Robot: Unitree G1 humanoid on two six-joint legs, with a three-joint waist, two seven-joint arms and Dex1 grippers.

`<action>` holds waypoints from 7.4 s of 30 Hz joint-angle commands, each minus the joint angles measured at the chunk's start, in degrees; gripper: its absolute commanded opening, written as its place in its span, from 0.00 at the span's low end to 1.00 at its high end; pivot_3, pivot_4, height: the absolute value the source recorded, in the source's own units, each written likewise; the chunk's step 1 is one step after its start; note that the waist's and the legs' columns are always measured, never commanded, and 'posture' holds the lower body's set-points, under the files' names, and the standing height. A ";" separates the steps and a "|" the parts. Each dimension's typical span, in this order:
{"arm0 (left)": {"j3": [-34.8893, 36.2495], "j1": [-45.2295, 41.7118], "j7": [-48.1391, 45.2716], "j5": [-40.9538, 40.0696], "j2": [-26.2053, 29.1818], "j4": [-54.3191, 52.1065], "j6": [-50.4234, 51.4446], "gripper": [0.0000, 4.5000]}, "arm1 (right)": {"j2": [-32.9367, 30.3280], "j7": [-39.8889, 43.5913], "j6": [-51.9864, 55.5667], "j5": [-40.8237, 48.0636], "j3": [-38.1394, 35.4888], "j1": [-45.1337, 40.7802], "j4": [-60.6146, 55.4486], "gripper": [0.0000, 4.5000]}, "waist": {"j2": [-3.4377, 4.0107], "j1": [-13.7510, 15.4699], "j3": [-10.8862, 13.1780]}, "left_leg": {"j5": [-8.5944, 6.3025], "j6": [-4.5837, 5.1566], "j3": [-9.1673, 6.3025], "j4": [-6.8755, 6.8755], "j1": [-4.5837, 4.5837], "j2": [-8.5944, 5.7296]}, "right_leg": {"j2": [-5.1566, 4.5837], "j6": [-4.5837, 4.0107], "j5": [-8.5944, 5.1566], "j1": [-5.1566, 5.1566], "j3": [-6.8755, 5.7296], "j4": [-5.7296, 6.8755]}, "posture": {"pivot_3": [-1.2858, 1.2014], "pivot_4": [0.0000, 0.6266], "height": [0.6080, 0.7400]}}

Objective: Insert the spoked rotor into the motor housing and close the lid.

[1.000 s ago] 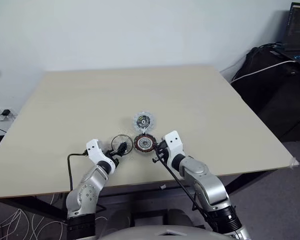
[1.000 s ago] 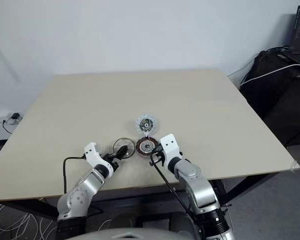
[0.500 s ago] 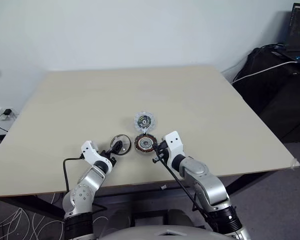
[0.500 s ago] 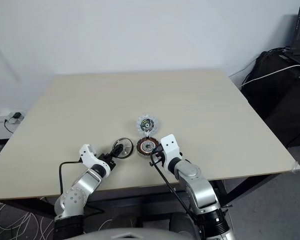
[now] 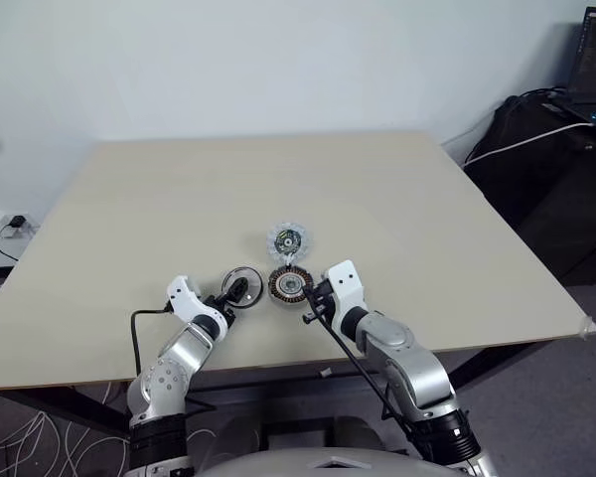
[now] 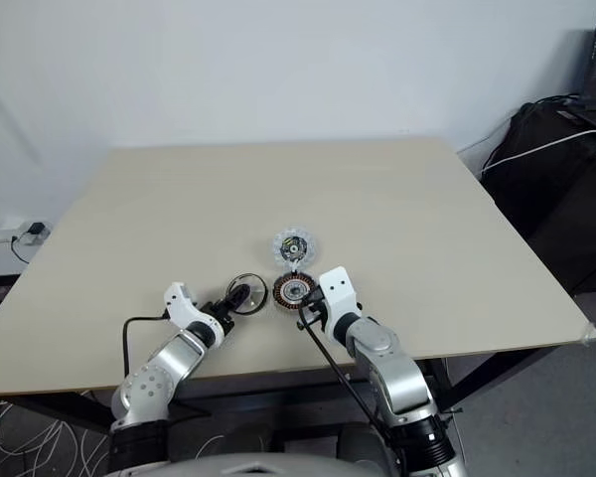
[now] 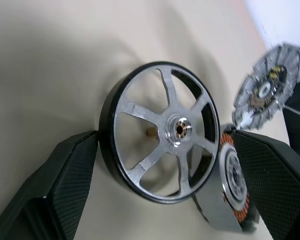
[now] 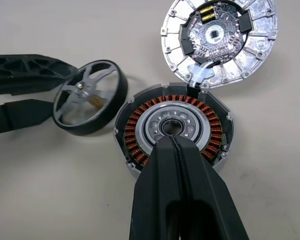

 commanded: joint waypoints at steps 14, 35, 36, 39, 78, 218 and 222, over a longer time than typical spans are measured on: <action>0.58 -0.63 -0.62 -2.40 -4.06 -0.64 -3.18 1.00 | 0.21 -0.09 -0.43 0.80 -0.80 -0.41 -1.89 0.00 | -0.03 -0.43 0.02 | 0.00 -0.01 0.00 -0.03 -0.01 0.03 | 0.01 -0.02 -0.01 -0.05 0.01 0.00 | 0.52 0.00 1.00; -0.39 -1.38 2.84 -12.00 -6.28 3.19 -3.66 1.00 | 0.19 -0.16 -0.35 0.85 -1.17 -0.18 -2.20 0.00 | -0.04 -0.06 0.02 | 0.00 -0.01 0.00 -0.01 0.00 0.01 | 0.00 0.00 -0.01 -0.01 0.00 -0.01 | 0.52 0.00 1.00; -0.78 -1.46 2.31 -12.04 -6.10 3.03 -3.58 1.00 | 0.21 -0.16 -0.35 0.84 -1.17 -0.24 -2.12 0.00 | -0.05 -0.04 0.02 | 0.00 -0.01 0.00 -0.01 -0.01 0.00 | 0.00 0.00 -0.01 -0.01 0.00 -0.01 | 0.52 0.00 1.00; -1.77 -1.79 1.20 -12.93 -6.20 2.42 -3.13 1.00 | 0.21 -0.20 -0.35 0.81 -1.17 -0.18 -2.12 0.00 | -0.07 -0.18 0.03 | 0.00 0.00 0.00 -0.01 -0.02 0.01 | 0.01 -0.01 -0.01 -0.04 0.01 -0.01 | 0.52 0.00 1.00; -3.19 6.99 -16.93 -27.93 -4.26 -4.06 -12.35 0.09 | -0.18 -0.40 0.09 0.60 -2.01 0.28 -2.36 0.00 | -0.23 -0.41 0.03 | -0.04 0.02 0.03 -0.06 -0.10 0.02 | -0.02 -0.07 -0.03 -0.10 0.02 -0.11 | 0.52 0.00 1.00; -23.47 12.28 -27.97 36.67 10.87 4.04 -47.68 0.00 | -14.71 40.27 -19.97 -22.98 28.28 -39.27 29.86 0.62 | 0.58 -0.52 -0.13 | 0.11 0.18 0.02 -0.12 0.03 0.04 | 0.02 -0.22 0.24 -0.11 -0.03 0.01 | 0.52 0.00 1.00; -23.37 12.78 -27.78 36.54 10.56 3.99 -47.75 0.00 | -13.20 42.89 -21.54 -24.06 28.61 -41.17 33.17 0.62 | 0.58 -0.49 -0.13 | 0.11 0.17 0.01 -0.13 0.03 0.03 | 0.01 -0.12 0.31 -0.11 -0.04 0.01 | 0.52 0.00 1.00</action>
